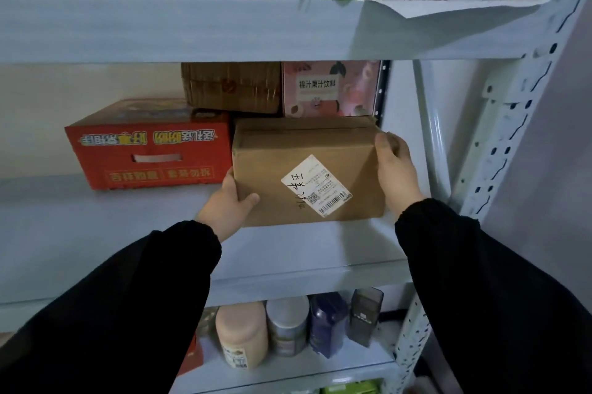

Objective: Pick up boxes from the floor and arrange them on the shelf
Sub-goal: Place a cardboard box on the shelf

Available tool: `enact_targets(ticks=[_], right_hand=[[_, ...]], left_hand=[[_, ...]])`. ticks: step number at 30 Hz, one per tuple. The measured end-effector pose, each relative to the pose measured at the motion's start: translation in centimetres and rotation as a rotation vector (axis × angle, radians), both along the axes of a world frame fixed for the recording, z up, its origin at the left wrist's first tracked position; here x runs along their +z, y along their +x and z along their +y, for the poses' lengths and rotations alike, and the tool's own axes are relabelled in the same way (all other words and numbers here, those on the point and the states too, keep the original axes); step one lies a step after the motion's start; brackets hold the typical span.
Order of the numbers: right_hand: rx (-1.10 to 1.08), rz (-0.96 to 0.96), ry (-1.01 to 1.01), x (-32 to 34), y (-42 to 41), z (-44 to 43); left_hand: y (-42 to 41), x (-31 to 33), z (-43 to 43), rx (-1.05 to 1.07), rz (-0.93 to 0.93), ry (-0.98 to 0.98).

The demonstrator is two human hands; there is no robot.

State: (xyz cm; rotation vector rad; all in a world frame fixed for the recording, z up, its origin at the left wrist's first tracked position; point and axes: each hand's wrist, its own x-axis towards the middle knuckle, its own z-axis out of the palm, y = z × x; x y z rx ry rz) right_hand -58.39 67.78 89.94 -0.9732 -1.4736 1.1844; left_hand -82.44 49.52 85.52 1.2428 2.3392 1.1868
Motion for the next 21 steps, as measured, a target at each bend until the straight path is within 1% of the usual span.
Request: enact_targets(ticks=[9,12,15,18,19,21], right_hand=[[0.038,-0.005,-0.015,-0.1,-1.2,3.6],[0.025,-0.036,0.036,0.1,-1.2,3.9],[0.002,-0.109,0.172,0.3,-1.2,4.0],[-0.017,-0.289,0.344,0.6,-1.0,4.2],[-0.021,-0.371,0.421,0.9,-0.7,4.0],[0.018,-0.487,0.637,1.9,0.0,2.8]], left_hand=[[-0.3,-0.3,2.8,0.112,0.038,-0.034],[0.2,0.0,3.1,0.130,0.041,-0.042],[0.5,0.3,3.0,0.133,0.047,-0.064],[0.7,1.0,1.9,0.137,0.090,-0.144],[0.6,1.5,1.2,0.164,0.131,-0.140],[0.4,3.0,-0.7,0.245,0.207,-0.022]])
